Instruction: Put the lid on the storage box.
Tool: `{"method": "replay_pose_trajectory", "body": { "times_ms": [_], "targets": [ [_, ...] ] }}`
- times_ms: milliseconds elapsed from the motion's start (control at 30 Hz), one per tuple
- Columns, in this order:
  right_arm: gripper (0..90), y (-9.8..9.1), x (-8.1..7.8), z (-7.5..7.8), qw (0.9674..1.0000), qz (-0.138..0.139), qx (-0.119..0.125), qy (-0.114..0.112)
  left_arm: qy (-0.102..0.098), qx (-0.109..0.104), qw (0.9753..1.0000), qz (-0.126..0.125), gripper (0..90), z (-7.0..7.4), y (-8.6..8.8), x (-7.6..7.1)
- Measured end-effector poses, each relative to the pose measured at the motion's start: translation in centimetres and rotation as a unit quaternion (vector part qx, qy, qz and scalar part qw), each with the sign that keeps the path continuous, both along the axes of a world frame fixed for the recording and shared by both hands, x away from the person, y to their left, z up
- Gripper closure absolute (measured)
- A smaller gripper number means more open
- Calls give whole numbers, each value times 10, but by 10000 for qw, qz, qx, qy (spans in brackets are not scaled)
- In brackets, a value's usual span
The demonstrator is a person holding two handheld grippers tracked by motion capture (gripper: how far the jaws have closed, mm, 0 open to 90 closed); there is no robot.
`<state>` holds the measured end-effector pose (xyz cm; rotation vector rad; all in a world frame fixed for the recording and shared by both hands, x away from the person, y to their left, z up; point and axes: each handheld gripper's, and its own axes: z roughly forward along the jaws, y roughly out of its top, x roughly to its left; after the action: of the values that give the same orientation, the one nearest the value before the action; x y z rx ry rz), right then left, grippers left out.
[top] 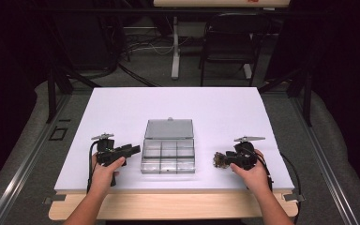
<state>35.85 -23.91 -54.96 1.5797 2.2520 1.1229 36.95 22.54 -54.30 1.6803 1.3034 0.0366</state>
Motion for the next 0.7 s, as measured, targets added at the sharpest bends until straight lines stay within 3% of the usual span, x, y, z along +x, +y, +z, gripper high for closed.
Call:
{"method": "replay_pose_trajectory", "body": {
  "times_ms": [267, 700],
  "targets": [
    [625, -2, 0, 0, 9998, 16, 86, 183, 0, -6, 10000, 17, 460, 0, 1, 0],
    [740, -5, -2, 5, 9995, -1, 224, 244, -10, -11, 10000, 42, 460, 0, 2, 0]
  ]
}}
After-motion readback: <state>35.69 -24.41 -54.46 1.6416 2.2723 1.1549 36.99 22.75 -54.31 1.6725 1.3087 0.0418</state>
